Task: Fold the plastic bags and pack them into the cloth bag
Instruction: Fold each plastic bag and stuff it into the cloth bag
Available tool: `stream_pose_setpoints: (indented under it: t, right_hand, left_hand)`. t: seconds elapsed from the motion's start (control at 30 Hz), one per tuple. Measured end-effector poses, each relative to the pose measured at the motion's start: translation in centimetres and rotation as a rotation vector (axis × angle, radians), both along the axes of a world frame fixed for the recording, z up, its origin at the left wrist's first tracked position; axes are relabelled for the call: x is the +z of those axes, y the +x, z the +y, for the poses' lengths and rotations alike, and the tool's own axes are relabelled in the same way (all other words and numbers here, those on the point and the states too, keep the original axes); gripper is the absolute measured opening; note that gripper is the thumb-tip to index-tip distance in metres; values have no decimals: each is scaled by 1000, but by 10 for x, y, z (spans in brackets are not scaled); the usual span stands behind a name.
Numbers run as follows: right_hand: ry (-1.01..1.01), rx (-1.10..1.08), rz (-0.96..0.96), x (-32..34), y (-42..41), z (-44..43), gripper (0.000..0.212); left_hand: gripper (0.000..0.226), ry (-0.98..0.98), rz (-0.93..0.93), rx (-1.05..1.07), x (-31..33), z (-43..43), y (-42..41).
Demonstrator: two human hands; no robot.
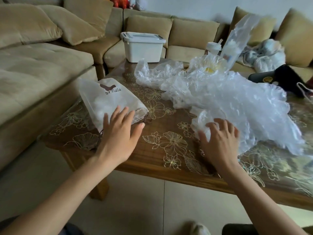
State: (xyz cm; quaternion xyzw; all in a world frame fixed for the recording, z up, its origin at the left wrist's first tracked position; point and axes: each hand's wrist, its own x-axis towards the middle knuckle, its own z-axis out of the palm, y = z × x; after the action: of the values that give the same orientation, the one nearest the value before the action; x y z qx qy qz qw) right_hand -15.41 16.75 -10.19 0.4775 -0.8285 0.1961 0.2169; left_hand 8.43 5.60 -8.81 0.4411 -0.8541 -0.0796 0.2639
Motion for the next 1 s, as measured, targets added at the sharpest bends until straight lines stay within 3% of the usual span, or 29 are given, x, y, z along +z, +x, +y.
stream_pose_setpoints:
  t: [0.07, 0.17, 0.27, 0.4, 0.5, 0.6, 0.7, 0.77, 0.83, 0.9, 1.0]
  right_hand:
    - [-135, 12, -39, 5, 1, -2, 27]
    - [-381, 73, -261, 21, 10, -3, 29]
    - [-518, 311, -112, 35, 26, 3, 30]
    - [-238, 792, 2, 25, 59, 4, 31]
    - [66, 932, 25, 4, 65, 1, 31]
    - [199, 966, -109, 0, 62, 3, 27]
    - [220, 971, -389, 12, 61, 8, 24]
    - [162, 858, -611, 21, 58, 9, 32]
    - [47, 663, -744, 21, 52, 6, 24]
    - [30, 447, -672, 18, 48, 2, 19]
    - [221, 265, -545, 15, 46, -1, 30]
  left_hand:
    - [74, 11, 114, -102, 3, 18, -7]
    - [65, 108, 260, -174, 8, 30, -17]
    - [54, 132, 409, -192, 12, 31, -23]
    - [38, 199, 627, -87, 16, 26, -21]
    - [33, 135, 719, -6, 18, 20, -12]
    - [30, 100, 512, -101, 14, 19, -8]
    - [36, 112, 211, -235, 3, 23, -8]
    - [48, 190, 40, -268, -6, 23, -5]
    - [61, 255, -111, -266, -13, 21, -1]
    - [68, 277, -188, -261, -16, 20, 3]
    - [67, 273, -165, -273, -15, 22, 4]
